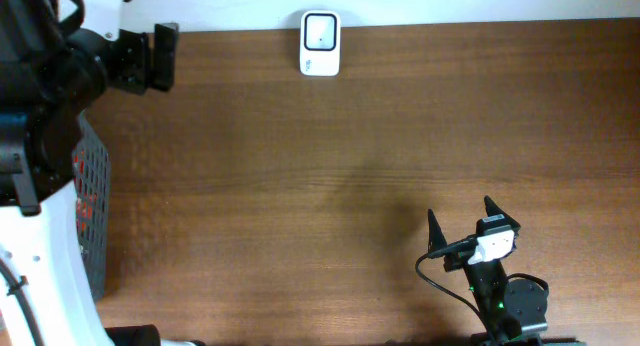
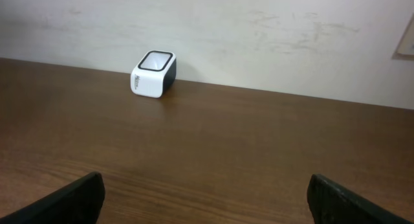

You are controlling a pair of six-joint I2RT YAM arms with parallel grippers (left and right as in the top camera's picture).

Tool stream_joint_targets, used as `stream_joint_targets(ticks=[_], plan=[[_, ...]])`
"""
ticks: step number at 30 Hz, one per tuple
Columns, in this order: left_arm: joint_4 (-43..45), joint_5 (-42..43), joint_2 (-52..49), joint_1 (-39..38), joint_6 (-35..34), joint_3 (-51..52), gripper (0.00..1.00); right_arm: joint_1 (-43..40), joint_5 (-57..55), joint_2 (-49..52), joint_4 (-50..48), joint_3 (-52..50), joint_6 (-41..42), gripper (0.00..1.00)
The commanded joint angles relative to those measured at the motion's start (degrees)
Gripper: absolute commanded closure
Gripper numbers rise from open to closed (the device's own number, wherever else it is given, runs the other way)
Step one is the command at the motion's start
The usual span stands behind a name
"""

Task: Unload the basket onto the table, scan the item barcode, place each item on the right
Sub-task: 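Reach the left gripper into the grey basket and grasp the orange tissue pack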

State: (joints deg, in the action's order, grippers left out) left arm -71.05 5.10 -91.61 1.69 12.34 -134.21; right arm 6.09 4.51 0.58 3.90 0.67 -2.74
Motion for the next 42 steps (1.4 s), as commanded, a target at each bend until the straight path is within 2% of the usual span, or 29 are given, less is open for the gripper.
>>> stream_joint_targets(ticks=[1,2,3,4,8,11,14,18,21,27,28,29,30,34,36,38,39,40,42], plan=[[-5.1,-18.6,-0.9,8.2,-25.7,-1.0,0.01,-0.2,-0.3,-0.4,0.2,-0.3,0.4,0.01],[-8.4,-20.6,-1.4,12.8,-33.4,-0.9,0.01,-0.2,-0.3,-0.4,0.2,-0.3,0.4,0.01],[-11.1,-20.5,-2.0,17.5,-38.1,-0.9,0.01,-0.2,-0.3,-0.4,0.2,-0.3,0.4,0.01],[-12.9,-20.6,-2.9,21.4,-39.8,-0.9,0.01,-0.2,-0.3,-0.4,0.2,-0.3,0.4,0.02],[-16.0,-20.5,-8.3,31.5,-40.0,-0.8,0.01,-0.2,-0.3,-0.4,0.2,-0.3,0.4,0.01],[-18.4,-20.5,-12.0,34.3,-42.4,-0.8,0.00,-0.2,-0.3,-0.4,0.2,-0.3,0.4,0.01],[-20.6,-20.3,-18.1,37.9,-42.4,-0.8,0.00,-0.2,-0.3,-0.4,0.2,-0.3,0.4,0.01],[-21.6,-19.9,-22.4,39.1,-42.3,0.3,0.00,-0.2,-0.3,-0.4,0.2,-0.3,0.4,0.01],[-17.5,-19.9,-22.5,39.1,-42.3,8.9,0.00,-0.2,-0.3,-0.4,0.2,-0.3,0.4,0.01],[-0.2,-16.0,-22.6,39.1,-42.3,27.5,0.02,-0.2,-0.3,-0.4,0.2,-0.3,0.4,0.01],[2.1,-16.5,-22.6,39.1,-42.3,29.9,0.07,-0.2,-0.3,-0.4,0.2,-0.3,0.4,0.01],[4.5,-17.2,-22.6,39.1,-42.3,32.5,0.23,-0.2,-0.3,-0.4,0.2,-0.3,0.4,0.01],[6.2,-17.4,-22.6,39.1,-42.3,34.5,0.30,-0.2,-0.3,-0.4,0.2,-0.3,0.4,0.01],[12.5,-17.6,-22.6,39.1,-42.3,41.2,0.31,-0.2,-0.3,-0.4,0.2,-0.3,0.4,0.01],[14.6,-17.6,-22.6,39.1,-42.3,43.2,0.41,-0.2,-0.3,-0.4,0.2,-0.3,0.4,0.01],[14.6,-17.6,-22.6,39.1,-42.3,43.3,0.64,-0.2,-0.3,-0.4,0.2,-0.3,0.4,0.02],[14.6,-17.6,-22.6,39.1,-42.3,43.3,0.88,-0.2,-0.3,-0.4,0.2,-0.3,0.4,0.01],[14.3,-17.4,-22.6,39.1,-42.3,43.3,1.00,-0.2,-0.3,-0.4,0.2,-0.3,0.4,0.02],[12.3,-16.3,-22.0,38.9,-42.3,42.5,1.00,-0.2,-0.3,-0.4,0.2,-0.3,0.4,0.01]])
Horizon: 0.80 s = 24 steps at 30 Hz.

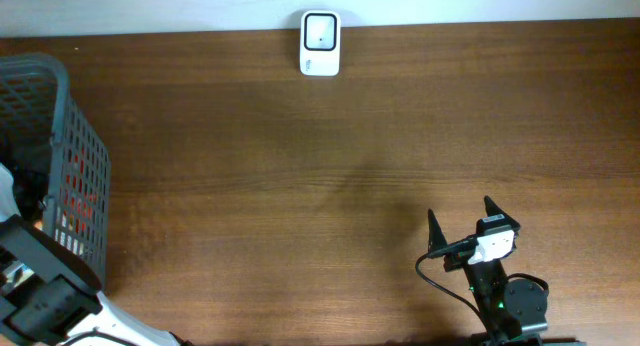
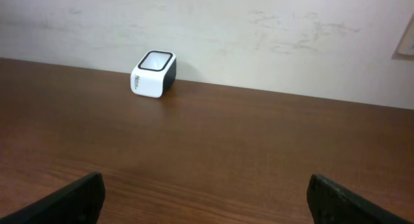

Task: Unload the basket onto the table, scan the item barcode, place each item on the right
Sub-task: 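Reach the left gripper into the grey basket and grasp the orange tissue pack, then carry the orange tissue pack to the table centre and release it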

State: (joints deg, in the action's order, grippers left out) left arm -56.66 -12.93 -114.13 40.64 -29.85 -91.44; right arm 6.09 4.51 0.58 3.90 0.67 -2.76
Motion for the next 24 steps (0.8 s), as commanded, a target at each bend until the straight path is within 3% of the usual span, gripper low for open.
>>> stream_joint_targets(ticks=[1,9,14,18,24], plan=[[-3.1,1.8,1.0,-0.1,-0.1,-1.3,1.00,-0.2,-0.3,-0.4,0.2,-0.3,0.4,0.01],[-10.3,5.7,16.0,-3.8,7.6,-25.0,1.00,-0.2,-0.3,-0.4,0.2,-0.3,0.4,0.01],[-11.9,6.1,22.8,-19.1,10.3,-25.4,1.00,-0.2,-0.3,-0.4,0.2,-0.3,0.4,0.01],[-10.9,5.7,21.3,-39.6,10.4,-17.4,1.00,-0.2,-0.3,-0.4,0.2,-0.3,0.4,0.01],[-0.6,5.6,15.9,-55.7,10.4,0.2,1.00,-0.2,-0.3,-0.4,0.2,-0.3,0.4,0.01]])
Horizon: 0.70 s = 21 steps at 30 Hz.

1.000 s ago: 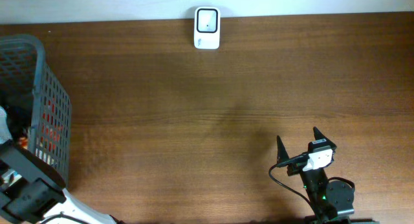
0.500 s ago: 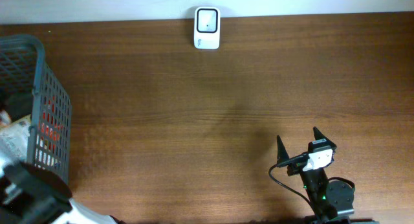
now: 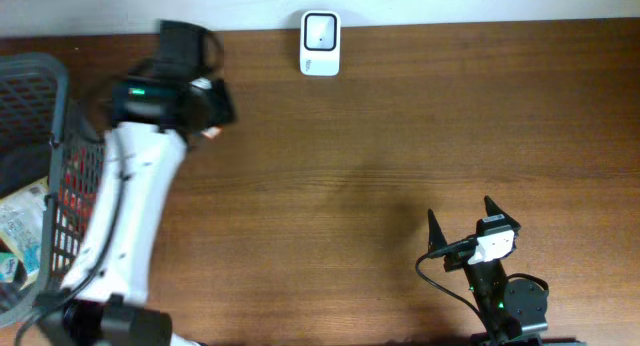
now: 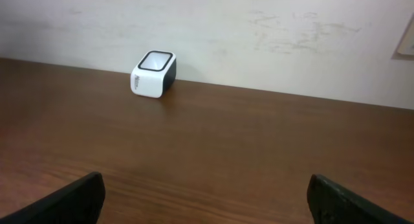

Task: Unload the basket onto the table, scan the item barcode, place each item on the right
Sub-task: 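Carry the orange tissue pack to the table centre and release it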

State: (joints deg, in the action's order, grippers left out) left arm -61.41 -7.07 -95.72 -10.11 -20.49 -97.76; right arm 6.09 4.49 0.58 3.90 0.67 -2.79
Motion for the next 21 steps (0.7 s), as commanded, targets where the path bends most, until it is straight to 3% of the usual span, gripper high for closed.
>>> stream_joint_targets(ticks=[1,3,6,7,11,13,17,21], plan=[[7.1,-0.2,-3.8,-6.6,1.1,9.2,1.00,-0.2,-0.3,-0.4,0.2,-0.3,0.4,0.02],[15.6,-0.2,-8.4,-10.8,1.1,14.9,1.00,-0.2,-0.3,-0.4,0.2,-0.3,0.4,0.02],[17.5,-0.2,-12.3,-14.1,1.1,15.3,1.00,-0.2,-0.3,-0.4,0.2,-0.3,0.4,0.01],[17.4,-0.2,-12.8,-15.6,1.2,15.3,0.89,-0.2,-0.3,-0.4,0.2,-0.3,0.4,0.01],[15.8,-0.2,-12.6,-18.2,7.6,12.6,0.11,-0.2,-0.3,-0.4,0.2,-0.3,0.4,0.01],[12.0,-0.2,-12.0,-17.7,7.6,8.0,0.00,-0.2,-0.3,-0.4,0.2,-0.3,0.4,0.01],[-1.1,-0.2,-9.5,-10.6,7.5,-12.2,0.00,-0.2,-0.3,-0.4,0.2,-0.3,0.4,0.01],[-11.7,-2.1,-5.4,4.7,1.6,-27.9,0.00,-0.2,-0.3,-0.4,0.2,-0.3,0.4,0.01]])
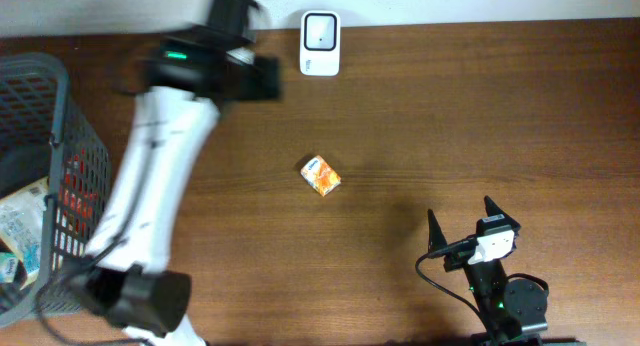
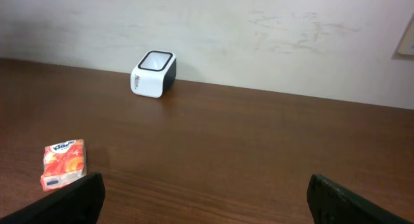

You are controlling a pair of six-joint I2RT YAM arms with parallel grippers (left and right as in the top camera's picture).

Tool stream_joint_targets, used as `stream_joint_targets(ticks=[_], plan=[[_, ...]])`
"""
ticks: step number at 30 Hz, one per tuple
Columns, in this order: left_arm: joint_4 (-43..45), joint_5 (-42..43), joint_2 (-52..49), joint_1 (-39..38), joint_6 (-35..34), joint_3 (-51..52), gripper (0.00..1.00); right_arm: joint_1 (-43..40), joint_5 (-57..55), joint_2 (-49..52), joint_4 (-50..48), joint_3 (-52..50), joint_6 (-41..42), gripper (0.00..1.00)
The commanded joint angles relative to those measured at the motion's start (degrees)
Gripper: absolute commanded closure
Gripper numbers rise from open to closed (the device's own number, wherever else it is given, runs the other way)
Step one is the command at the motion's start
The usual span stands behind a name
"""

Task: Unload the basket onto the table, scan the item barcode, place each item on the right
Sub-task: 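Carry the orange tissue pack to the table centre and release it, then reach the left gripper back into the basket toward the white snack bag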

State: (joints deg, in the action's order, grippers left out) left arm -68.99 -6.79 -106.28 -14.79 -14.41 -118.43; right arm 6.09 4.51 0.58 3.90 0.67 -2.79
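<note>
A small orange packet [image 1: 321,175] lies on the wooden table, near its middle and apart from both grippers. The right wrist view shows the packet [image 2: 63,164] at lower left. The white barcode scanner [image 1: 320,30] stands at the table's back edge, its window facing up [image 2: 154,74]. My left gripper [image 1: 266,78] is blurred, just left of the scanner and well behind the packet; its jaws cannot be made out. My right gripper [image 1: 462,221] rests near the front right, open and empty, its fingertips [image 2: 77,197] wide apart.
A grey mesh basket [image 1: 62,136] stands at the left edge of the table with several packets [image 1: 20,221] in it. The white left arm [image 1: 150,196] stretches from the front left across to the back. A pale wall [image 2: 259,30] rises behind the scanner.
The orange packet now lies on the table's middle, where nothing lay before. My left gripper has moved right, from the back left to just beside the scanner. The right arm is unchanged.
First my left arm was over the basket at the far left. Then it was low at the front left corner, with the basket uncovered. Then it reached over the back left of the table. Now the packet lies mid-table. My right gripper stayed open throughout.
</note>
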Motion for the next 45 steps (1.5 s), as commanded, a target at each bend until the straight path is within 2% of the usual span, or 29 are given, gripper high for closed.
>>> stream_joint_targets(ticks=[1,4,6,8,11,14,19,23,25,41,42,43,44,45], plan=[[-6.5,-3.2,6.7,15.1,-7.0,-8.8,0.00,-0.2,-0.3,-0.4,0.2,-0.3,0.4,0.01],[-14.1,-3.6,9.6,32.2,-13.2,-8.9,0.00,-0.2,-0.3,-0.4,0.2,-0.3,0.4,0.01],[-17.6,-3.6,9.4,43.6,-13.4,-8.3,0.01,-0.2,-0.3,-0.4,0.2,-0.3,0.4,0.01],[-17.8,-3.5,9.4,51.2,-13.4,-5.2,0.01,-0.2,-0.3,-0.4,0.2,-0.3,0.4,0.01],[-13.7,-3.5,9.4,57.8,-12.1,3.7,0.00,-0.2,-0.3,-0.4,0.2,-0.3,0.4,0.01],[-2.9,-3.5,9.4,60.0,-10.3,17.1,0.03,-0.2,-0.3,-0.4,0.2,-0.3,0.4,0.01],[21.7,-2.3,9.3,60.2,1.2,37.0,0.01,-0.2,-0.3,-0.4,0.2,-0.3,0.4,0.01],[32.1,-0.9,8.1,60.2,6.1,43.3,0.01,-0.2,-0.3,-0.4,0.2,-0.3,0.4,0.01],[33.9,0.2,5.9,60.2,8.3,43.3,0.00,-0.2,-0.3,-0.4,0.2,-0.3,0.4,0.01],[38.3,0.0,-8.7,60.1,8.9,43.3,0.02,-0.2,-0.3,-0.4,0.2,-0.3,0.4,0.01],[38.1,0.0,-9.2,60.1,8.9,43.3,0.09,-0.2,-0.3,-0.4,0.2,-0.3,0.4,0.01],[37.4,0.0,-9.6,60.1,8.9,43.3,0.37,-0.2,-0.3,-0.4,0.2,-0.3,0.4,0.01],[36.9,0.0,-9.5,60.1,8.9,43.3,0.82,-0.2,-0.3,-0.4,0.2,-0.3,0.4,0.01],[36.5,0.0,-9.3,60.1,8.9,43.3,1.00,-0.2,-0.3,-0.4,0.2,-0.3,0.4,0.01]])
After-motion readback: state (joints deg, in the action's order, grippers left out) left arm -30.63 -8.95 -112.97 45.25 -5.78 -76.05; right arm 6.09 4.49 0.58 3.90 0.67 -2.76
